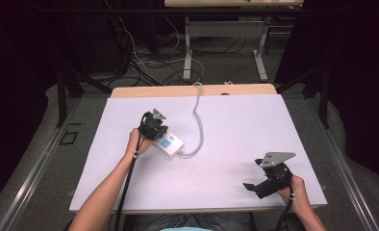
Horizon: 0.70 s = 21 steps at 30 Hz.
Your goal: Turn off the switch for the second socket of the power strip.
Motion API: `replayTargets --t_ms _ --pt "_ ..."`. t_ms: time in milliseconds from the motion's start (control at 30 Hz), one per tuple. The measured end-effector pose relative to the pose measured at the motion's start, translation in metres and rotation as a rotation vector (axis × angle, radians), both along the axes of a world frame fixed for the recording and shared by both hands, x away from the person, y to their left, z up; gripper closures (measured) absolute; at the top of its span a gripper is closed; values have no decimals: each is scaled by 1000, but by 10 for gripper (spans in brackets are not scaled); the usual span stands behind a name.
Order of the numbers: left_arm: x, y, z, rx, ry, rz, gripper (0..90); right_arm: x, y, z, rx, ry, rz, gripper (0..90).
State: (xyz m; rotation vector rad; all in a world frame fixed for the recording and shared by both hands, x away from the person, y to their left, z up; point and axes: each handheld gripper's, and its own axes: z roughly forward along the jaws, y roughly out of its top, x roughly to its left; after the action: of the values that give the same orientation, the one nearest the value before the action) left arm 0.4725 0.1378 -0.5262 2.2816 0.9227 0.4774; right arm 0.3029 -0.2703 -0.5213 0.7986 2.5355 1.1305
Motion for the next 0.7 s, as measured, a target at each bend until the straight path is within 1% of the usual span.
replayTargets --t_ms 33,100,133,167,200,267,300,367,467,500,533,600,667,700 --pt "0 -1 -1 -2 -15 8 899 0 0 0 -1 2 -2 24" --pt "0 -1 -1 -2 -15 9 900 0 0 0 -4 -5 4 24" --pt "0 -1 -1 -3 -14 9 900 -1 0 0 -5 -3 -6 24" --pt "0 -1 -1 -4 -14 8 900 0 0 0 -6 -6 -2 24" --pt "0 0 -1 -2 -9 13 899 -1 0 0 -4 1 -9 24" --pt "0 1 1 2 6 7 899 -1 0 0 -3 0 -9 24" --pt "0 1 0 -1 -8 14 899 -1 0 0 -2 2 -4 24" --pt "0 1 0 -9 -10 18 899 0 0 0 -6 -2 -4 24" --pt "0 3 1 -9 -12 19 898 0 0 0 -6 -2 -3 24" --pt "0 3 2 -7 -2 10 889 0 0 1 -10 -2 2 24" --pt "0 3 2 -15 -13 21 860 0 0 1 -10 -2 1 24" --pt "0 3 2 -14 -12 20 853 0 0 1 -11 -6 5 24" --pt "0 3 2 -15 -14 24 769 0 0 0 -4 -3 2 24" --pt "0 3 3 -13 -10 25 769 0 0 0 -4 -3 2 24"
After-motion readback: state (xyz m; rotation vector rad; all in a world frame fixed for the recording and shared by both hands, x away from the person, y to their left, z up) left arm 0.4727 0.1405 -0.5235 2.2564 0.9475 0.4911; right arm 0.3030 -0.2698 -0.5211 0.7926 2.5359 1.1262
